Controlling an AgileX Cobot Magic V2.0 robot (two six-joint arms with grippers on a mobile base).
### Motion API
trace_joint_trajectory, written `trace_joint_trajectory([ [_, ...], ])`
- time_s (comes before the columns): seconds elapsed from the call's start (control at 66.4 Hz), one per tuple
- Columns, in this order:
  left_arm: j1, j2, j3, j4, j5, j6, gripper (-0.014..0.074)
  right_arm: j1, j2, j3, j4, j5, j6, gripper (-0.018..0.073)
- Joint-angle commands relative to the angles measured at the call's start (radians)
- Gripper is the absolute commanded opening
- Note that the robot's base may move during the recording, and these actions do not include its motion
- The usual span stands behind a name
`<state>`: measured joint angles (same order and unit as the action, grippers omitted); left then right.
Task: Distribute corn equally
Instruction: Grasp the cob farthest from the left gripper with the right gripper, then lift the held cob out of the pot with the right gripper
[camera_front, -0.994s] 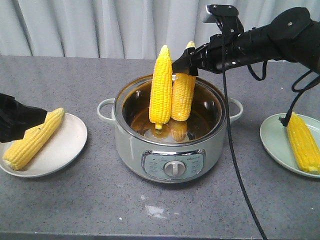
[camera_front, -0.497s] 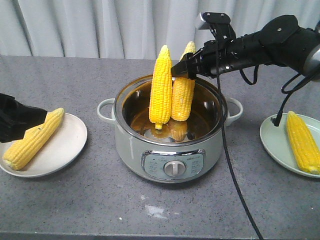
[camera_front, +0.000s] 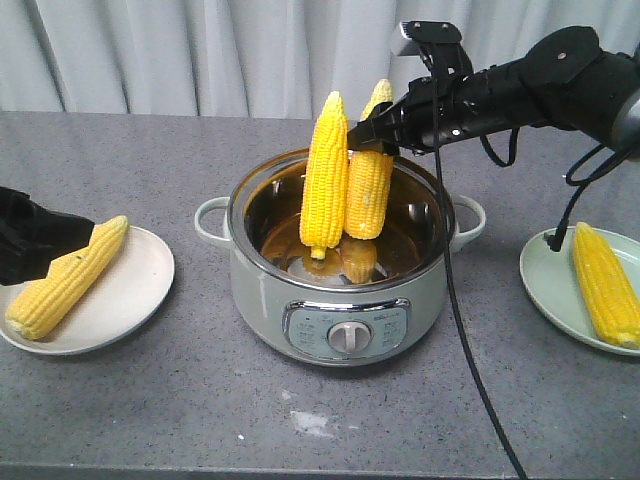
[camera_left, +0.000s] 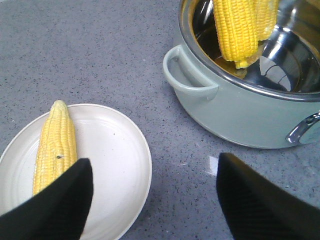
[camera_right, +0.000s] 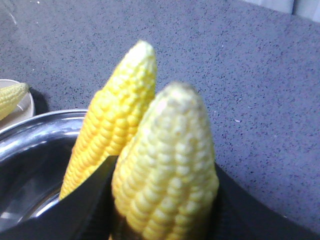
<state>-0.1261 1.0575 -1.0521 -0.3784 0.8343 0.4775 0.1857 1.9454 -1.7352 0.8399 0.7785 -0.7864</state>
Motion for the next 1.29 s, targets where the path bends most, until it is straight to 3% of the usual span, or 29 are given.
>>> trace_joint_trajectory([
  [0.0,-0.005,-0.018,-0.021,-0.032,-0.055,-0.001,0.0503,-0.001,-0.089,-0.034,0.033,-0.040,-0.013,0.0194],
  [0.331,-0.005,-0.018,-0.021,-0.032,-0.055,-0.001,0.0503,-0.001,-0.208,-0.034,0.007,0.025,0.019,0.0196],
  [0.557,-0.005,-0.018,-0.021,-0.032,-0.055,-0.001,0.0503,-0.001,-0.335,-0.034,-0.173,0.113,0.241,0.0196],
  [0.662,-0.005,-0.018,-0.021,-0.032,-0.055,-0.001,0.0503,-0.001,-0.401,-0.015,-0.226,0.146,0.283,0.0196],
  [0.978,-0.005,-0.018,-0.021,-0.032,-0.055,-0.001,0.0503,-0.001,-0.691,0.320,-0.229,0.025,0.263,0.0196],
  [1.28,-0.005,-0.018,-0.021,-0.032,-0.055,-0.001,0.0503,-0.001,-0.934,0.552,-0.229,0.023,0.264,0.0196],
])
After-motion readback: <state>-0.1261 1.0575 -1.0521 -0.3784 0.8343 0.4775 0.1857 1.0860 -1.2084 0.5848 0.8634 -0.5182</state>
